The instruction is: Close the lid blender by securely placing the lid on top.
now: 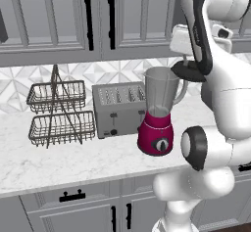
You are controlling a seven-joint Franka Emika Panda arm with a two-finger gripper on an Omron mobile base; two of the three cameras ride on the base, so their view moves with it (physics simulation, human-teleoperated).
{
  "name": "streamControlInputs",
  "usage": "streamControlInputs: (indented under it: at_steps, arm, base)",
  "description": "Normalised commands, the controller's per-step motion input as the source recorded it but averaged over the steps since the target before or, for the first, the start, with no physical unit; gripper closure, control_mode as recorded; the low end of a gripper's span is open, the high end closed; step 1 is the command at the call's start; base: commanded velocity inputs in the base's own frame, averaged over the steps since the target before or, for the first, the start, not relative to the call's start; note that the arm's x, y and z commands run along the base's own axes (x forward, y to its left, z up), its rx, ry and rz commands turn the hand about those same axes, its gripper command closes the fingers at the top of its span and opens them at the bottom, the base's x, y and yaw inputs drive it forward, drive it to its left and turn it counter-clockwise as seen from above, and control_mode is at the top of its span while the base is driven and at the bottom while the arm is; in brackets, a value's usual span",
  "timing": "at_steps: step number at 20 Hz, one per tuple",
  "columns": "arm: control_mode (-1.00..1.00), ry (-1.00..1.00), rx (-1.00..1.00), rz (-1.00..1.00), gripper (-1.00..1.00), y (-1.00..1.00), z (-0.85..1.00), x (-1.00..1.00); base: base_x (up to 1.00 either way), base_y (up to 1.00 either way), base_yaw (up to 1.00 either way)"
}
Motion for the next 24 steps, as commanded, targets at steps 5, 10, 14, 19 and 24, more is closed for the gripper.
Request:
streamControlInputs:
  at_steps: [5, 10, 14, 19, 24]
  arm:
    - [-1.0, -0.01, -0.01, 0.0, 1.0, 0.4, -0.21, 0.24]
    - [-1.0, 0.0, -0.04, 0.0, 1.0, 0.32, -0.32, 0.08]
    - [-1.0, -0.03, -0.03, 0.0, 1.0, 0.06, -0.03, 0.39]
    - [-1.0, -0.02, 0.0, -0.01, 1.0, -0.13, 0.09, 0.37]
    - [-1.0, 0.05, 0.0, 0.0, 1.0, -0.27, 0.05, 0.53]
  base:
    - [0.0, 0.0, 0.0]
    - [0.0, 0.0, 0.0]
    - [0.0, 0.0, 0.0]
    - [0.0, 0.0, 0.0]
    - [0.0, 0.0, 0.0]
